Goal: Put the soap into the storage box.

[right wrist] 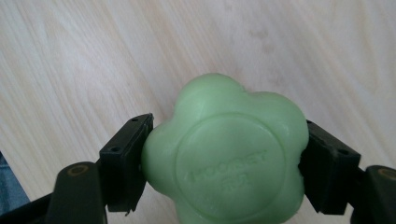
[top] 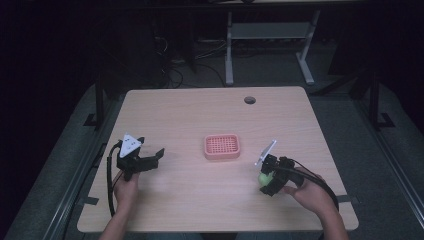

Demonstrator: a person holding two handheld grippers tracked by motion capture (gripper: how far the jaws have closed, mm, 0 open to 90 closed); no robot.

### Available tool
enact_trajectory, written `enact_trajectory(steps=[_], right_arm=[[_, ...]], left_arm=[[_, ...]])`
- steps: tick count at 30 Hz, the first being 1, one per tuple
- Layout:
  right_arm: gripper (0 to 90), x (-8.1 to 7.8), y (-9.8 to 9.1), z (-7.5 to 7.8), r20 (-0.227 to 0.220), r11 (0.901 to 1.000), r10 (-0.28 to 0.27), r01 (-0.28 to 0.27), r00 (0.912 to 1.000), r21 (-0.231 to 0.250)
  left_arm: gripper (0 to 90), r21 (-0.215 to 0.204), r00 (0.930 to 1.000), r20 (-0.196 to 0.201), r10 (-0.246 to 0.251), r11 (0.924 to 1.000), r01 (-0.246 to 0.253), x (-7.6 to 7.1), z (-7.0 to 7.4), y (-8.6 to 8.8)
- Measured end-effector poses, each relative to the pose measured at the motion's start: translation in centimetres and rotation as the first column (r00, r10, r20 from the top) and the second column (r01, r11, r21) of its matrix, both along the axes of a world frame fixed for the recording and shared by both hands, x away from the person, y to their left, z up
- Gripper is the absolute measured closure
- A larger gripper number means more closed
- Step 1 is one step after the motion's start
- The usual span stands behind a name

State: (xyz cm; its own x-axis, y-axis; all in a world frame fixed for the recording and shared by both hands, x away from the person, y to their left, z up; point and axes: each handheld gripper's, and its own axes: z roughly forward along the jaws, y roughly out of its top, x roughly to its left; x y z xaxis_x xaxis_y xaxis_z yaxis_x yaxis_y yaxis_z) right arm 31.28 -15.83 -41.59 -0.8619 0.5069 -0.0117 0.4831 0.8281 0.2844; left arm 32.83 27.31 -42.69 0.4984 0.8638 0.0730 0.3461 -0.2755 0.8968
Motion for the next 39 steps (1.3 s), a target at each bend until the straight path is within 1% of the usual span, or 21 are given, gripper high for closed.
enact_trajectory(steps=[5, 7, 10, 12, 14, 16, 21, 25, 29, 39], right_arm=[[26.2, 0.7, 0.1, 0.4, 0.007, 0.9997, -0.004, 0.004, 1.0, 0.024], [26.2, 0.9, 0.2, 0.6, 0.008, 0.9994, -0.01, 0.01, 0.9999, 0.033], [26.2, 1.3, 0.3, 1.1, 0.025, 0.999, -0.015, 0.014, 0.9996, 0.043], [26.2, 1.7, 0.3, 1.5, 0.032, 0.9974, -0.023, 0.021, 0.9992, 0.069], [26.2, 2.0, 0.4, 1.8, 0.039, 0.9964, -0.029, 0.026, 0.9988, 0.08], [26.2, 2.3, 0.5, 2.1, 0.049, 0.9967, -0.027, 0.023, 0.9984, 0.078], [26.2, 3.2, 1.1, 2.5, 0.053, 0.9969, -0.031, 0.027, 0.9981, 0.073], [26.2, 3.9, 1.4, 2.8, 0.058, 0.9967, -0.033, 0.028, 0.9978, 0.077], [26.2, 4.6, 1.8, 3.2, 0.052, 0.9953, -0.031, 0.026, 0.9982, 0.094], [26.2, 6.0, 3.2, 3.6, 0.045, 0.9962, -0.014, 0.01, 0.9989, 0.086]], left_arm=[[14.3, 0.002, 0.9999, -0.01, 0.003, 1.0, -0.003, 0.1, -0.1, 0.1], [14.3, -0.011, 0.9999, -0.008, 0.01, 0.9999, -0.01, 0.1, -0.1, 0.0], [14.3, -0.013, 1.0, -0.006, 0.006, 0.9999, -0.006, 0.1, -0.2, -0.1], [14.3, -0.011, 1.0, -0.007, 0.004, 0.9999, -0.005, 0.1, -0.2, -0.1], [14.3, -0.011, 1.0, -0.006, 0.004, 0.9999, -0.004, 0.1, -0.2, -0.1], [14.3, -0.013, 1.0, -0.007, 0.006, 0.9999, -0.006, 0.1, -0.2, -0.1], [14.3, -0.015, 0.9999, -0.013, 0.011, 0.9998, -0.011, 0.2, -0.3, 0.0], [14.3, -0.009, 0.9999, -0.01, 0.009, 0.9999, -0.009, 0.2, -0.3, 0.1], [14.3, -0.011, 0.9999, -0.013, 0.009, 0.9999, -0.009, 0.2, -0.3, 0.1], [14.3, -0.008, 0.9999, -0.014, 0.009, 0.9999, -0.009, 0.2, -0.3, 0.2]])
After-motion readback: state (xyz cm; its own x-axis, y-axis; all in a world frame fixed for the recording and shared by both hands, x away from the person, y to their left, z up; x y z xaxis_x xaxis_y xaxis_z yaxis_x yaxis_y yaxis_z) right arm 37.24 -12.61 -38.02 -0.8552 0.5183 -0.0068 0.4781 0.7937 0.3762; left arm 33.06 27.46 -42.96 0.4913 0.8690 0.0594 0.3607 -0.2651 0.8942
